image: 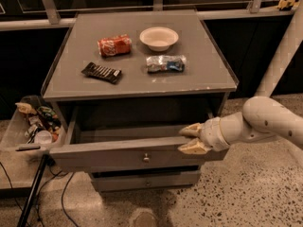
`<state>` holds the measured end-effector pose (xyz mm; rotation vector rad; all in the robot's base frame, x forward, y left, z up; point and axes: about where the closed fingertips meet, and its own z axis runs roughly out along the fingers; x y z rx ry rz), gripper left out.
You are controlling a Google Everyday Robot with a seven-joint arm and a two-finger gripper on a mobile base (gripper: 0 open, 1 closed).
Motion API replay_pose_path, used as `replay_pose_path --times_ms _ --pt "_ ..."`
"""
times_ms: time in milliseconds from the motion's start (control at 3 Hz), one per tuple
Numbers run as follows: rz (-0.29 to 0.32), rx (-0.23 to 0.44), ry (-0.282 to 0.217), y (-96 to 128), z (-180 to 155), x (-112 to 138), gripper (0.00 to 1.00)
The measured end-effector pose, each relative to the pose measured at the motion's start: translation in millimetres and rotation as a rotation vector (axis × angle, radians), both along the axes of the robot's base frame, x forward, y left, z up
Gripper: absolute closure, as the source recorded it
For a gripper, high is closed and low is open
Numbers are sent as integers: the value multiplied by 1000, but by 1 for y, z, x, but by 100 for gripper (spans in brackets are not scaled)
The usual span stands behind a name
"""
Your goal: Open top drawer
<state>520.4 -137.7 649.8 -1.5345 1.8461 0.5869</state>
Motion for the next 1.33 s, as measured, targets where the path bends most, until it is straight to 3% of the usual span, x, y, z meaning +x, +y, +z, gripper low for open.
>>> replay_pose_path --times_ms 333,667,1000,1333 --pt "-7 9 4 -6 3 -10 89" --pt "-15 13 0 -8 6 -18 100" --pt "-26 15 3 -9 5 -25 100" --pt "-26 15 3 -9 5 -25 81"
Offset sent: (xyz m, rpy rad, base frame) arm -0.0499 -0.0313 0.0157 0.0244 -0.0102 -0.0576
